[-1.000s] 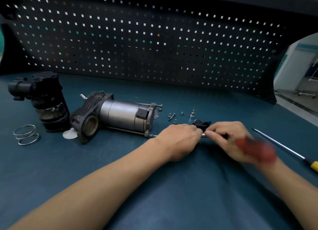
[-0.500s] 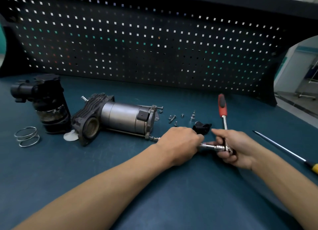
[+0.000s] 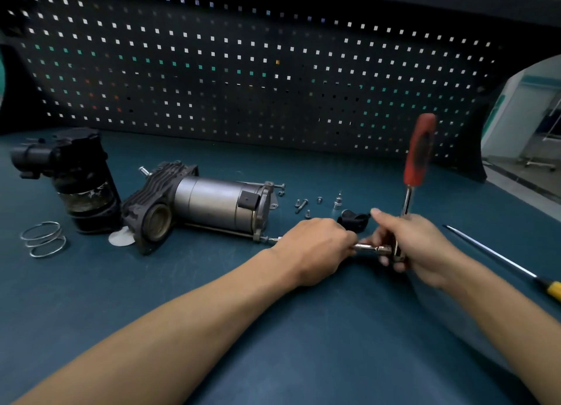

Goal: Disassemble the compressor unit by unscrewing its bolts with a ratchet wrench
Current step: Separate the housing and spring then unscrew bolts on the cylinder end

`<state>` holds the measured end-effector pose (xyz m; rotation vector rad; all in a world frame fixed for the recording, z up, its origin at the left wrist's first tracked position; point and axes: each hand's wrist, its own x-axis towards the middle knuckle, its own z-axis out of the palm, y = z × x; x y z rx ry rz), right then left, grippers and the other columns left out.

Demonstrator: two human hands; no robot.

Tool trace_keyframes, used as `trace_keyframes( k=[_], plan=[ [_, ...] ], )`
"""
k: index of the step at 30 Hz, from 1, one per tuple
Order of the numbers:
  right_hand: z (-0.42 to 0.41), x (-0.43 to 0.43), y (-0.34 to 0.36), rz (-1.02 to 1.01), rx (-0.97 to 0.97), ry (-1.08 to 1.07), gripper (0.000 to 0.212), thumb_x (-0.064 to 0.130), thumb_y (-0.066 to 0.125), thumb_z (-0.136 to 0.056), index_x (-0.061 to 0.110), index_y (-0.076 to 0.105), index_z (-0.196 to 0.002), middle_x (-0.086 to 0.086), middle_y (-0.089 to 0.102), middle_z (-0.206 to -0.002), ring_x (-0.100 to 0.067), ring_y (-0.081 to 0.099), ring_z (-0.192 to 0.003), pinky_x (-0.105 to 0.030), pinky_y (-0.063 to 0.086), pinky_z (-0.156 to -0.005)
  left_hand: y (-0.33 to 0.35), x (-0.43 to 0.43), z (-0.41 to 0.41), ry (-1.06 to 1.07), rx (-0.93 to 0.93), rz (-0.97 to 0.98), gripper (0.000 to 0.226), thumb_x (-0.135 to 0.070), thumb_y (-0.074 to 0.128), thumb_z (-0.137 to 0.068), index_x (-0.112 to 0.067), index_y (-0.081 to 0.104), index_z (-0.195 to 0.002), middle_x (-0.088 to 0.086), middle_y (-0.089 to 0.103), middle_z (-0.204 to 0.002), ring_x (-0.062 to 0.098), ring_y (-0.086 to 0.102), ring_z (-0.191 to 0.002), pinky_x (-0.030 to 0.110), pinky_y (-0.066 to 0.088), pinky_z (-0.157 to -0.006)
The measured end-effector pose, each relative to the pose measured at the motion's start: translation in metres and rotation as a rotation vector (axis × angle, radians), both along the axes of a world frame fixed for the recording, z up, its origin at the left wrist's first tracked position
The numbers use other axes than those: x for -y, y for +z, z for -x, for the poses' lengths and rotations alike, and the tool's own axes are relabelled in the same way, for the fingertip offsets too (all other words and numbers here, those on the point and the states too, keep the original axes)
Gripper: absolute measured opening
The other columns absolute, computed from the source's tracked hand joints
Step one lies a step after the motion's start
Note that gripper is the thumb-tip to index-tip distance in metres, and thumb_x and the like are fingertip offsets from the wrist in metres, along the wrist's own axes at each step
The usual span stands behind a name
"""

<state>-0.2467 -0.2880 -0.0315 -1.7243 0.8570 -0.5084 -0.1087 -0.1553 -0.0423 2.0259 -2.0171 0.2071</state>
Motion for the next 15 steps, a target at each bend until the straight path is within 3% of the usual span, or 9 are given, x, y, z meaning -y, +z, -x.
trace_keyframes(
  k=[2, 4, 6, 8, 10, 12, 13, 15],
  plan=[
    [0.0, 0.001, 0.004, -0.353, -0.018, -0.071, 0.042, 0.037, 0.058, -0.098, 0.013, 0.053, -0.064, -0.005, 0.054, -0.055, -0.012, 0.04, -0.032, -0.014, 0.022, -0.029, 0.001, -0.002, 0.002, 0.007, 0.023, 0.02, 0.024, -0.034, 0.05, -0.1, -0.014, 0.062, -0.105, 0.008, 0.063, -0.099, 0.034, 0.058, -0.094, 0.041, 0.044, -0.072],
    [0.002, -0.001, 0.001, -0.422, 0.004, -0.065, 0.039, 0.034, 0.058, -0.099, 0.014, 0.045, -0.067, -0.004, 0.049, -0.05, -0.01, 0.034, -0.029, -0.012, 0.018, -0.027, 0.002, -0.004, 0.004, 0.012, 0.044, 0.036, 0.025, -0.036, 0.051, -0.099, -0.015, 0.062, -0.108, 0.007, 0.063, -0.1, 0.033, 0.058, -0.095, 0.041, 0.044, -0.073],
    [0.003, -0.001, -0.006, -0.163, 0.01, -0.009, 0.045, 0.036, 0.061, -0.098, 0.016, 0.046, -0.061, -0.012, 0.067, -0.062, -0.014, 0.038, -0.031, -0.015, 0.022, -0.03, 0.002, -0.004, 0.005, 0.005, 0.03, 0.043, 0.025, -0.036, 0.051, -0.099, -0.015, 0.062, -0.106, 0.005, 0.064, -0.101, 0.032, 0.058, -0.096, 0.04, 0.043, -0.072],
    [0.005, 0.001, -0.011, 0.277, 0.029, 0.077, 0.053, 0.041, 0.065, -0.095, 0.018, 0.051, -0.05, -0.018, 0.071, -0.072, -0.019, 0.049, -0.039, -0.024, 0.035, -0.039, 0.0, -0.004, 0.004, 0.004, -0.01, 0.03, 0.025, -0.035, 0.047, -0.1, -0.014, 0.06, -0.104, 0.005, 0.063, -0.102, 0.032, 0.059, -0.096, 0.039, 0.041, -0.071],
    [0.007, 0.009, -0.012, 0.688, 0.108, 0.238, 0.051, 0.04, 0.069, -0.092, 0.018, 0.054, -0.049, -0.007, 0.069, -0.068, -0.017, 0.057, -0.052, -0.031, 0.046, -0.054, -0.002, -0.002, 0.002, 0.004, -0.054, -0.008, 0.025, -0.033, 0.04, -0.103, -0.014, 0.056, -0.107, 0.005, 0.062, -0.107, 0.032, 0.058, -0.097, 0.04, 0.043, -0.074],
    [0.008, 0.014, -0.013, 1.024, 0.182, 0.349, 0.043, 0.034, 0.071, -0.089, 0.018, 0.057, -0.052, 0.007, 0.07, -0.076, -0.013, 0.063, -0.061, -0.027, 0.047, -0.059, -0.004, 0.0, -0.002, 0.01, -0.093, -0.03, 0.022, -0.028, 0.038, -0.104, -0.014, 0.054, -0.11, 0.005, 0.06, -0.109, 0.031, 0.058, -0.098, 0.044, 0.047, -0.079],
    [0.008, 0.015, -0.014, 1.106, 0.184, 0.375, 0.041, 0.033, 0.071, -0.088, 0.015, 0.059, -0.053, 0.01, 0.071, -0.079, -0.011, 0.064, -0.063, -0.025, 0.046, -0.057, -0.004, 0.001, -0.004, 0.019, -0.097, -0.03, 0.019, -0.026, 0.039, -0.103, -0.015, 0.054, -0.108, 0.004, 0.06, -0.107, 0.031, 0.058, -0.097, 0.044, 0.047, -0.079],
    [0.009, 0.011, -0.016, 1.074, 0.153, 0.38, 0.044, 0.04, 0.068, -0.089, 0.016, 0.061, -0.053, 0.011, 0.07, -0.076, -0.007, 0.062, -0.061, -0.021, 0.043, -0.055, -0.005, 0.002, -0.005, 0.031, -0.087, -0.02, 0.017, -0.026, 0.042, -0.103, -0.015, 0.055, -0.103, 0.005, 0.06, -0.102, 0.032, 0.059, -0.094, 0.042, 0.045, -0.074]
  ],
)
